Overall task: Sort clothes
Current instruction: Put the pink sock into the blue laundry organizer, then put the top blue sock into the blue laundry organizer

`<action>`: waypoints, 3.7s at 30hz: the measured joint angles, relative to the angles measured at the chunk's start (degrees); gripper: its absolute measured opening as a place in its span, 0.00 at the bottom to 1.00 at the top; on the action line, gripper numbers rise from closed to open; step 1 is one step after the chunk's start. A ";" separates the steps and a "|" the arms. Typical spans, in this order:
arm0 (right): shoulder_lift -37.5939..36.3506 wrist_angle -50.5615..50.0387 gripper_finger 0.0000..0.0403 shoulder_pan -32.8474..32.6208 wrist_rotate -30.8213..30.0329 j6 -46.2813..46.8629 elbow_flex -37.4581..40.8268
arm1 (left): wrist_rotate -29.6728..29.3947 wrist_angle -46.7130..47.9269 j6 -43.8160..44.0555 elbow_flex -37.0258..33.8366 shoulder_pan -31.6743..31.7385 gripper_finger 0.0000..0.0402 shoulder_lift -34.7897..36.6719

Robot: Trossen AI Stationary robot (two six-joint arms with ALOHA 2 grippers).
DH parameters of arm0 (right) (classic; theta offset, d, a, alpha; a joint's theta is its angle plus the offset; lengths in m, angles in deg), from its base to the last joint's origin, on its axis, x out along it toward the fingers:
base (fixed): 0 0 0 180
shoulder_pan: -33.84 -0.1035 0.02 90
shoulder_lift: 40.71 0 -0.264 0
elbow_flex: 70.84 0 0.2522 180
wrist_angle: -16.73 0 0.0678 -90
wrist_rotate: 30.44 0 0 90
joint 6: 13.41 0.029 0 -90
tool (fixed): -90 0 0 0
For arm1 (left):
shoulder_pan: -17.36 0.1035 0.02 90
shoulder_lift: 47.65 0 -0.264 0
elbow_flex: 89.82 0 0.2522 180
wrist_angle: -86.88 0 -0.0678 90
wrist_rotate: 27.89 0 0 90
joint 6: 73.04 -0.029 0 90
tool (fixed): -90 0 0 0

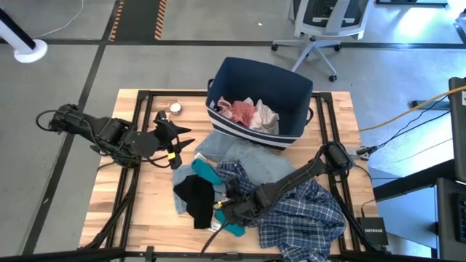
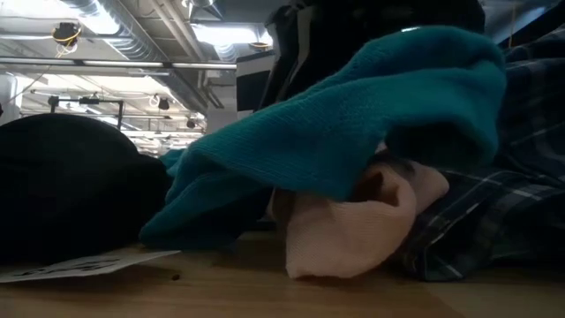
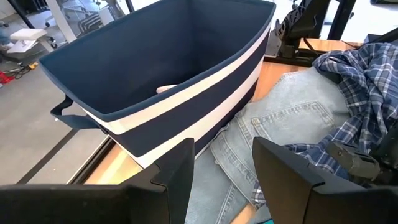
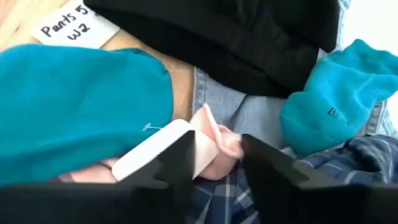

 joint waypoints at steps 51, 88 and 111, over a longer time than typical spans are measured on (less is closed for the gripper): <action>-14.35 -46.15 0.07 0.79 -43.13 -18.89 -40.30 | 0.00 0.03 -0.71 0.00 0.00 0.39 -0.35; -26.03 -34.01 0.10 24.68 -33.58 -26.82 -40.28 | 0.00 0.03 -1.65 0.00 0.00 0.39 -0.35; -18.71 -42.86 0.50 23.52 -4.49 -17.16 -39.34 | 0.00 0.12 -1.59 0.00 -0.02 0.39 -0.37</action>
